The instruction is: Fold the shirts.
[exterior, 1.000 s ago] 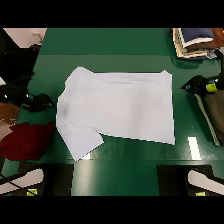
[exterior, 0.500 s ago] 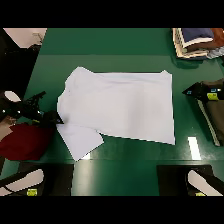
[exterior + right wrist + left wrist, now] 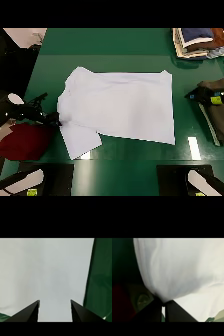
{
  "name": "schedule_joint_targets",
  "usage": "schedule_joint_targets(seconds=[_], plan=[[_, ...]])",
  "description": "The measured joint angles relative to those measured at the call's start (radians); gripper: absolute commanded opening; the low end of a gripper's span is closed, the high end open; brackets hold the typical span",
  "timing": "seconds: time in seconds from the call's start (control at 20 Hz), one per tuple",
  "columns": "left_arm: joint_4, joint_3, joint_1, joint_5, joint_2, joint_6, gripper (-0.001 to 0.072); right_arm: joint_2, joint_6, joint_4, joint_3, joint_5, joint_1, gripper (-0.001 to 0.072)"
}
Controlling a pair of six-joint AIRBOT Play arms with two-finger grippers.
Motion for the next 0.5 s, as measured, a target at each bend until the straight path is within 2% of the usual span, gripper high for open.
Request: schedule_joint_targets(seconds=[0.25, 0.5], plan=[[-0.027, 0.031, -0.001, 0.011, 0.078, 0.0, 0.0029, 0.056, 0.0, -0.097, -0.219, 0.08, -0.137, 0.046], [-0.079, 0.045, -0.001, 0.018, 0.113, 0.018, 0.0029, 0.078, -0.021, -0.117, -0.469, 0.079, -0.21, 0.045]])
